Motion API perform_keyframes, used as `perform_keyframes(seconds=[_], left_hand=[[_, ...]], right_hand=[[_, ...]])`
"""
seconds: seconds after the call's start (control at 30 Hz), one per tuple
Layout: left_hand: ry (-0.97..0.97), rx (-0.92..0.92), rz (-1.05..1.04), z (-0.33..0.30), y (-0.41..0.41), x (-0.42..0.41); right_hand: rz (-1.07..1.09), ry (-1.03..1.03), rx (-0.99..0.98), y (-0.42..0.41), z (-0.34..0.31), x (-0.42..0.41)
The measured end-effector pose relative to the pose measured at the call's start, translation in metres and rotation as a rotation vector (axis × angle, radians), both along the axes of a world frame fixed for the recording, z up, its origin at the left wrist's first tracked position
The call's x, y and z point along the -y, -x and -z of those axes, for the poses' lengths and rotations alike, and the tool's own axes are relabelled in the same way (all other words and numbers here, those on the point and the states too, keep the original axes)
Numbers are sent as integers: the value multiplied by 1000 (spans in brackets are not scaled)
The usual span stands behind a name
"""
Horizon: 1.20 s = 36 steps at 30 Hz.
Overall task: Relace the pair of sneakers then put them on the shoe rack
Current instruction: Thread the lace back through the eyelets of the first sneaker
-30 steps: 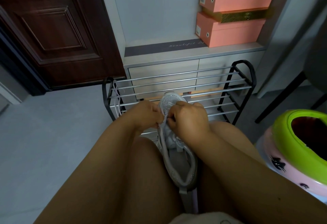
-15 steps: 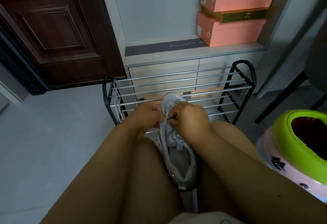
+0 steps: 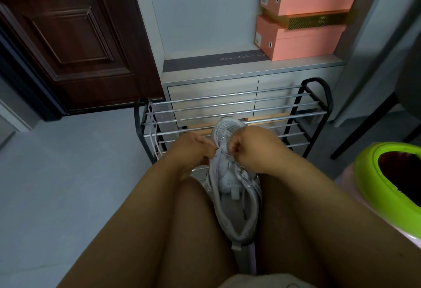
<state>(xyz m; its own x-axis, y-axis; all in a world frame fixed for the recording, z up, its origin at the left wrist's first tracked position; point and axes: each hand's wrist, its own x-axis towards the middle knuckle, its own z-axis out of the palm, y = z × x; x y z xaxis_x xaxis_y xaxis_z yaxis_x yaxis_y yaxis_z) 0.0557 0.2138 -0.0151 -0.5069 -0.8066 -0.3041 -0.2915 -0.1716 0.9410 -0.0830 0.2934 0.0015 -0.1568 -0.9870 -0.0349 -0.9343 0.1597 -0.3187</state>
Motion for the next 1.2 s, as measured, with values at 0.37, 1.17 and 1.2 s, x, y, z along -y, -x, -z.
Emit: perform_keyframes(seconds=[0.37,1.17,1.2], left_hand=[[-24,-68,-72,5,3,-6],[188,-35,-66,15,-7,-4],[187,-57,-54,14,-7,-5]], right_hand=[[28,-30,-204,-16,7,4],[-591,-254,884,20,-39,-38],[-565,-236,861,21,-37,-37]])
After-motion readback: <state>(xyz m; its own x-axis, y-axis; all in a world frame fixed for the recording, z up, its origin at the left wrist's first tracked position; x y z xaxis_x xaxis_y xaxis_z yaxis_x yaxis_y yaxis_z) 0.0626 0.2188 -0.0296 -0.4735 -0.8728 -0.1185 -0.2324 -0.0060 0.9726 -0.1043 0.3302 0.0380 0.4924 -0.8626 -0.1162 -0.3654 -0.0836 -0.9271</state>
